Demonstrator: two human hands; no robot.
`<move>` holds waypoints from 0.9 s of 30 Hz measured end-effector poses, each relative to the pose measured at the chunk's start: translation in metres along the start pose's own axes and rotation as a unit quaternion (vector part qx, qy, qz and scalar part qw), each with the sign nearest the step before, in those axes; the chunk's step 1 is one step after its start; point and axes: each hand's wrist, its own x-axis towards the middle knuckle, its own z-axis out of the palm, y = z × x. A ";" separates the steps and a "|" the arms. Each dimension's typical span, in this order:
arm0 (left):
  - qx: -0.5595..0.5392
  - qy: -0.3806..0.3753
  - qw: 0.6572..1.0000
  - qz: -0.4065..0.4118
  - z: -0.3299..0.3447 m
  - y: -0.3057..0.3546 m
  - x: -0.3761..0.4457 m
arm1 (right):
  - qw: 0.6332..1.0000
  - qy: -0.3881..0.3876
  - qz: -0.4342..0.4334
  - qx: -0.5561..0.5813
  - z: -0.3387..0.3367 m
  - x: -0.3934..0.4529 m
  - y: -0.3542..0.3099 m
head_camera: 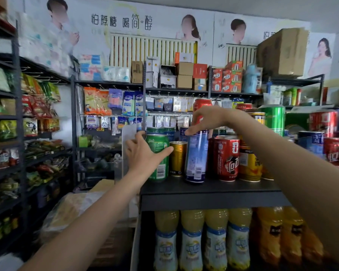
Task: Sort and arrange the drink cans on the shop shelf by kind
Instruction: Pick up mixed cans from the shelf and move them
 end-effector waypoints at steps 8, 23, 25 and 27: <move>0.044 -0.012 0.994 0.103 -0.007 0.003 -0.008 | 0.991 0.124 0.029 -0.042 0.026 0.014 -0.037; 0.116 0.016 0.970 0.212 -0.001 0.047 -0.007 | 0.996 -0.073 0.050 -0.032 0.031 0.020 0.028; 0.127 0.019 0.970 0.205 -0.001 0.050 -0.005 | 0.998 -0.054 0.039 -0.017 0.038 0.028 0.030; 0.137 0.033 0.968 0.209 0.000 0.052 -0.002 | 0.999 -0.028 0.039 0.024 0.041 0.032 0.034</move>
